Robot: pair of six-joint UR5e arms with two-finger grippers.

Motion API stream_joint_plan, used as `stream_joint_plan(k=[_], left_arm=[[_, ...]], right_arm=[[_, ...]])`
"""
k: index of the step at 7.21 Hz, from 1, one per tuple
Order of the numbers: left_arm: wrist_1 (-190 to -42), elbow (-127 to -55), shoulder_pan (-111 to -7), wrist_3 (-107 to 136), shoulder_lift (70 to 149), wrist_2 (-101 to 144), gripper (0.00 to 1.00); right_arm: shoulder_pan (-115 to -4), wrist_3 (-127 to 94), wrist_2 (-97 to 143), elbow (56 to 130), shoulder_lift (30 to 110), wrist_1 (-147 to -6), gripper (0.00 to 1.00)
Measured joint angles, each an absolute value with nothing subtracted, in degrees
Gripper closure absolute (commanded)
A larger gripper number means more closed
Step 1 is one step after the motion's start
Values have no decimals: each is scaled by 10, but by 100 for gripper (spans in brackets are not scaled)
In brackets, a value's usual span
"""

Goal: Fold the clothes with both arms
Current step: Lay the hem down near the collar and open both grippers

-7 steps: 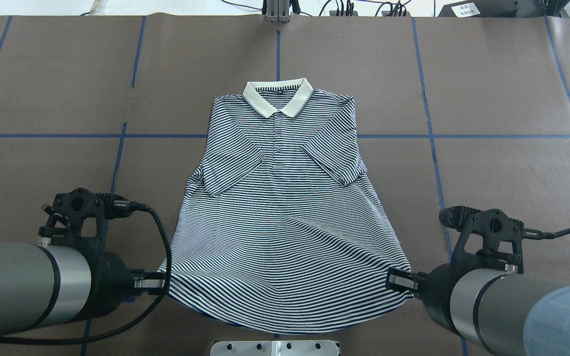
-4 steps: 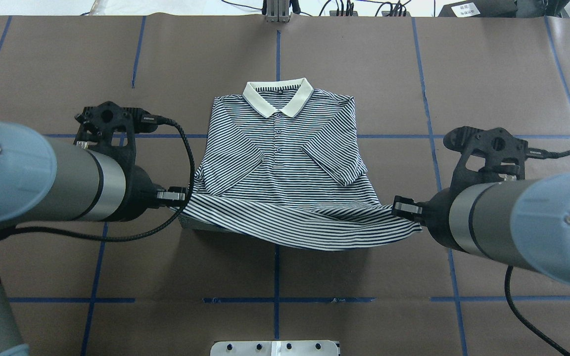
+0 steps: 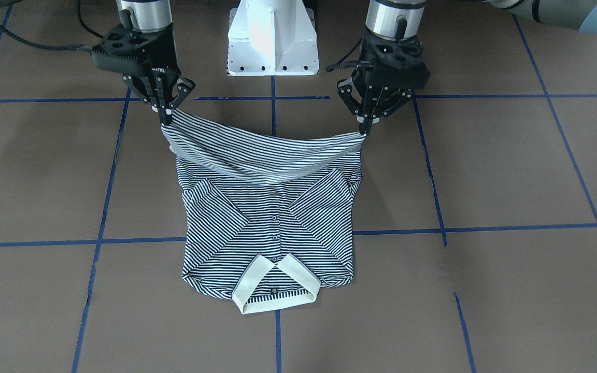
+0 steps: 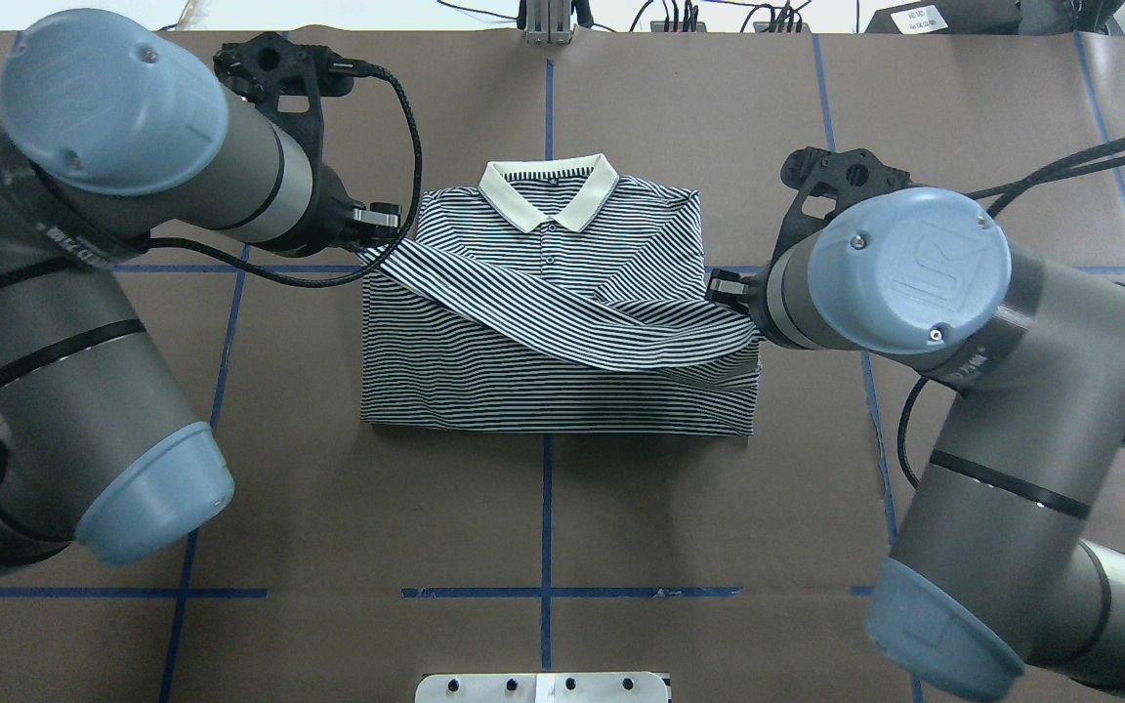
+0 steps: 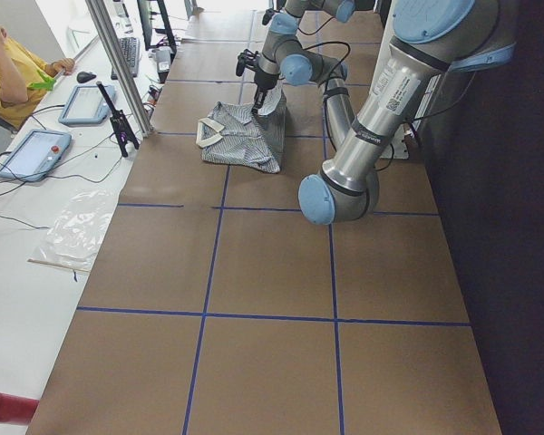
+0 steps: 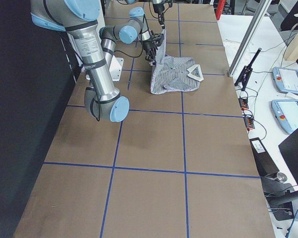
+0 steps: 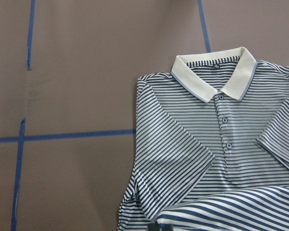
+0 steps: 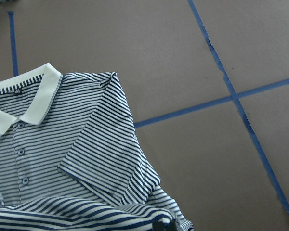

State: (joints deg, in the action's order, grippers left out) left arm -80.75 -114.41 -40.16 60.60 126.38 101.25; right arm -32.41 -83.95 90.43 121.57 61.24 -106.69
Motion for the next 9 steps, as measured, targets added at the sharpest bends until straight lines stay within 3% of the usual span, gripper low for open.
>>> stream_joint_plan(k=[5, 8, 9], left_arm=[[-1045, -887, -430, 584, 1293, 1007, 100], [-1112, -801, -432, 578, 1301, 990, 100], [-1126, -788, -430, 578, 1300, 989, 1]], right_arm=[[-391, -803, 904, 939, 558, -852, 100], [-394, -800, 904, 850, 547, -797, 100], [-394, -800, 904, 840, 547, -795, 37]])
